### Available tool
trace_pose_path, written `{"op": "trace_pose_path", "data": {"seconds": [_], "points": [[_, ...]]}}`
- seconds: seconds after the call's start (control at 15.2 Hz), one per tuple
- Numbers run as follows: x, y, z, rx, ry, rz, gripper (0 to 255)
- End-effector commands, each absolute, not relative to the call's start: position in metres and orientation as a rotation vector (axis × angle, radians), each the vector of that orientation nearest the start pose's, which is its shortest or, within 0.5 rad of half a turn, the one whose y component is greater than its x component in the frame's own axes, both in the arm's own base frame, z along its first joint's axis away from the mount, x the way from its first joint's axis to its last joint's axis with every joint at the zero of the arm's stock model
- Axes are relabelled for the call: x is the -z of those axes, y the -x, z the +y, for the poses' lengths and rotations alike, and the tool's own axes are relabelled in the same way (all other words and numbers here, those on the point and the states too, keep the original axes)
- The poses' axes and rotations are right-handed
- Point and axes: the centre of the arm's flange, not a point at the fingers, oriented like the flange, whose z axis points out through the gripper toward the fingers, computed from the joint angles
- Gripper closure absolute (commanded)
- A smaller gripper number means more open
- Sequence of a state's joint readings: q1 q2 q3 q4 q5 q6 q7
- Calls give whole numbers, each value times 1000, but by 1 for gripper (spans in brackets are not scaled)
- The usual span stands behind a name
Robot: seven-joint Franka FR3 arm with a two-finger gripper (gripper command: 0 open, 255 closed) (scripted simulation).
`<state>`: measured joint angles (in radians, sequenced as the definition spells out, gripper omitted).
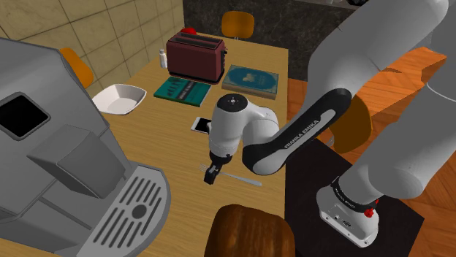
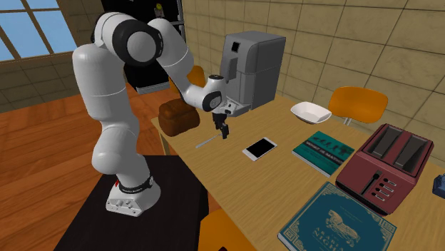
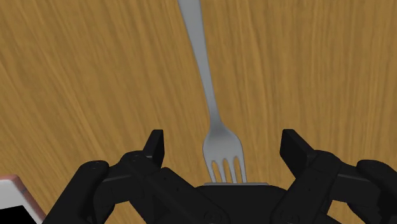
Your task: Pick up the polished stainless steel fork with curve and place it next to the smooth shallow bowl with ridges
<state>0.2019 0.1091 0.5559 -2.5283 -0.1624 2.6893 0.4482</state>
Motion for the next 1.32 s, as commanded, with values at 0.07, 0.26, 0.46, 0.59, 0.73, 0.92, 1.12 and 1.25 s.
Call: {"op": "trace_pose_path", "data": {"seconds": [0.07, 0.26, 0.46, 0.59, 0.73, 0.92, 1.12, 1.25], "points": [[-246, -334, 329, 109, 3036, -693, 0], [-246, -334, 329, 109, 3036, -693, 0], [-246, -334, 328, 109, 3036, -693, 255], [-248, -334, 328, 109, 3036, -693, 255], [-247, -332, 327, 110, 3036, -693, 255], [-246, -334, 329, 109, 3036, -693, 255], [-262, -334, 329, 109, 3036, -693, 255], [-273, -334, 329, 109, 3036, -693, 255]]}}
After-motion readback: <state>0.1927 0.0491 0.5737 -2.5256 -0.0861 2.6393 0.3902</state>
